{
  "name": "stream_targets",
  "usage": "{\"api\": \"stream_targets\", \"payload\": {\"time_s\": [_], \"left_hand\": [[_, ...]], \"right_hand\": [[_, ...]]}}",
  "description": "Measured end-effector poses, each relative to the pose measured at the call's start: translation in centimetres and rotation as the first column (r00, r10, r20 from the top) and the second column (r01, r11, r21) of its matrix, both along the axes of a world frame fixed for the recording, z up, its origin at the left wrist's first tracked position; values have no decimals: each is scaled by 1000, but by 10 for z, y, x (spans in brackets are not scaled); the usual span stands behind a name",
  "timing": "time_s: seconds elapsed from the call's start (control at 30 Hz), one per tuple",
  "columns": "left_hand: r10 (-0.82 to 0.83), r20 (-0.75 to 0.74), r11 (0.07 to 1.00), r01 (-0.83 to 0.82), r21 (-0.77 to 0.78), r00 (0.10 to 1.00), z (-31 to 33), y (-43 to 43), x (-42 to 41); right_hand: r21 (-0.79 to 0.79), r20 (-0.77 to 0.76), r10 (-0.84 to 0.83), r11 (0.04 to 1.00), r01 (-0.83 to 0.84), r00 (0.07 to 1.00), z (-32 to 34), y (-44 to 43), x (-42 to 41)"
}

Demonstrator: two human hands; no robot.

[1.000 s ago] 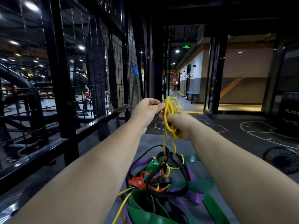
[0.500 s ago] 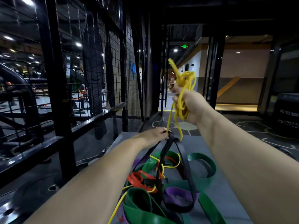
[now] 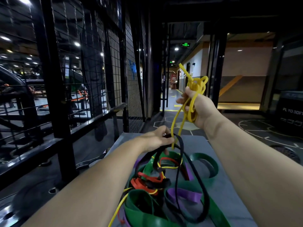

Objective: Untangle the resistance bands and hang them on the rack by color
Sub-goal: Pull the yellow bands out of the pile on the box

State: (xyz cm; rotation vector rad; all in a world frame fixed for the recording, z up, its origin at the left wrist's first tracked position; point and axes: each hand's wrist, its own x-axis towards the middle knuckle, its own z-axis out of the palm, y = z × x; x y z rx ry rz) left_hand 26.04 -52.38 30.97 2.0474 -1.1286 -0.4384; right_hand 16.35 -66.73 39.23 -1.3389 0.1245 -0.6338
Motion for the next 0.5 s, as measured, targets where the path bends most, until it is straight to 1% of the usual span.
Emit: {"api": "stream_targets", "payload": {"time_s": [0.07, 0.17, 0.23, 0.33, 0.37, 0.43, 0.47, 0.5], "left_hand": [[51, 51, 999, -51, 1, 997, 1, 1, 0], [56, -4, 998, -56, -36, 998, 0, 3, 4], [65, -24, 998, -65, -5, 998, 0, 6, 8], [61, -118, 998, -61, 10, 991, 1, 12, 12], [67, -173, 998, -69, -9, 983, 1, 13, 12], [67, -318, 989, -104, -103, 946, 1, 15, 11], [59, -369, 981, -123, -151, 928, -1, 15, 12], [63, -383, 973, -141, -180, 922, -1, 15, 12]], "right_hand": [[-20, -57, -22, 1000, 21, 998, -8, -5, 0], [-127, -165, -85, 990, 65, 983, -28, -15, 2], [-191, -238, -119, 979, 74, 964, -43, -19, 3], [-256, -297, -126, 965, 48, 946, -62, -21, 4], [-285, -313, -140, 957, 48, 940, -68, -20, 4], [-336, -340, -174, 940, 54, 924, -80, -18, 5], [-351, -354, -177, 935, 45, 918, -87, -17, 6], [-364, -368, -175, 931, 32, 913, -94, -16, 6]]}}
